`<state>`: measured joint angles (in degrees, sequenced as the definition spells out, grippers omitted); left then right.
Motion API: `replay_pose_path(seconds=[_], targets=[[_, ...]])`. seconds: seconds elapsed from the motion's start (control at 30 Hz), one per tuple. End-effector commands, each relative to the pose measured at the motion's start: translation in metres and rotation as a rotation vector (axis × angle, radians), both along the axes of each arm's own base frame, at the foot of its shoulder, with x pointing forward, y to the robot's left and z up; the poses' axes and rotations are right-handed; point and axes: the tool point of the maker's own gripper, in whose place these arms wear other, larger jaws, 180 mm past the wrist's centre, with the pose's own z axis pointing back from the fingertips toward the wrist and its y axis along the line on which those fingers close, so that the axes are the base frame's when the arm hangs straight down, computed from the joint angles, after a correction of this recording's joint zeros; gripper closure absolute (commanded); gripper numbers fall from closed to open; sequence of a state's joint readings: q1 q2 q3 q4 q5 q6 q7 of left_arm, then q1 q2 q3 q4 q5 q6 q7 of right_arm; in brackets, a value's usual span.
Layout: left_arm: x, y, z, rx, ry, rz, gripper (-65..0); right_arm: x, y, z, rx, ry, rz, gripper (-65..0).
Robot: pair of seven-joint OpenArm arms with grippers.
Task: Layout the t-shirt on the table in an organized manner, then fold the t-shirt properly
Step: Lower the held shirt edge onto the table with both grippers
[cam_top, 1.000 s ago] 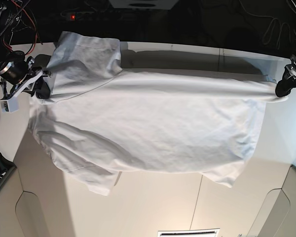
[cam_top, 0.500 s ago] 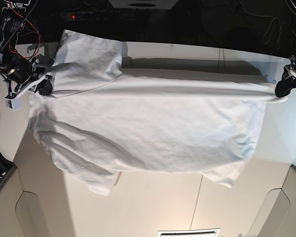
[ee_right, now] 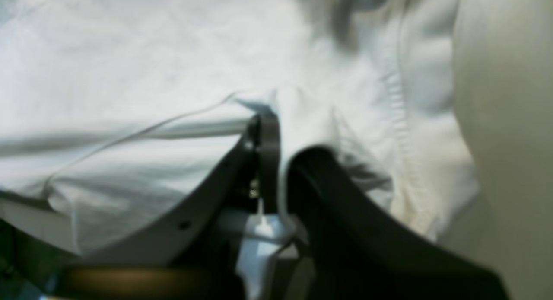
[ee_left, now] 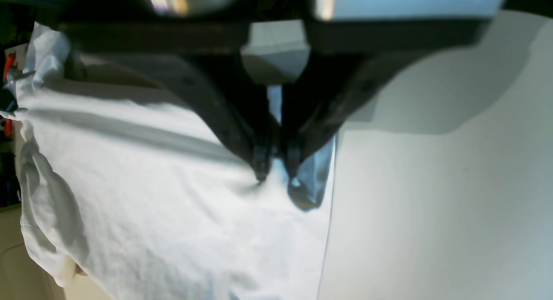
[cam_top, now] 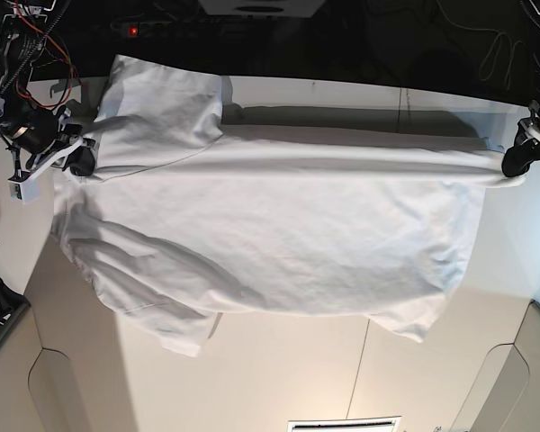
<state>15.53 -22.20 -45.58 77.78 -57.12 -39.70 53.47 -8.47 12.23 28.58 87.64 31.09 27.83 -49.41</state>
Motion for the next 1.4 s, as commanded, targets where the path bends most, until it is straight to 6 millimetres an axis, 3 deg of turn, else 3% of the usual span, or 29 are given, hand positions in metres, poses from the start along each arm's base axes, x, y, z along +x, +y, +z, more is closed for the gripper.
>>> replay_pose_path(seconds=[0.0,0.07,0.1,0.37,0.47,0.53,0.93,1.1,1.37], targets=[[0.009,0.011,0.018,0.034,-0.060,0.008,-5.6,0.012,-0.011,0.013,-0.027,-0.050,-0.016,-13.4],[0.010,0.012,0.019,0.035,-0.066,0.011,-14.8,0.013,-0.012,0.014,-0.028,-0.056,-0.017,-21.4],[0.010,0.012,0.019,0.035,-0.066,0.011,-16.8,0.014,-0.012,0.014,-0.028,-0.064,-0.020,-21.9],[0.011,0.012,0.021,0.035,-0.073,0.014,-17.5,0.030,-0.013,0.026,-0.029,-0.114,-0.026,-21.8],[0.010,0.013,0.018,0.045,-0.061,0.011,-27.4,0.034,-0.008,0.031,-0.035,-0.102,0.017,-20.3],[0.008,0.014,0.016,0.054,-0.045,0.015,-30.5,0.039,-0.005,0.038,-0.041,-0.114,0.043,-20.1],[0.010,0.017,0.018,0.061,-0.060,0.027,-30.4,0.049,0.002,0.094,-0.117,-0.249,0.124,-20.1],[0.010,0.017,0.018,0.061,-0.060,0.026,-30.4,0.027,0.007,0.104,-0.058,-0.264,0.125,-14.0],[0.010,0.016,0.018,0.061,-0.061,0.024,-30.4,-0.042,0.010,0.065,-0.039,-0.091,0.131,-14.0]])
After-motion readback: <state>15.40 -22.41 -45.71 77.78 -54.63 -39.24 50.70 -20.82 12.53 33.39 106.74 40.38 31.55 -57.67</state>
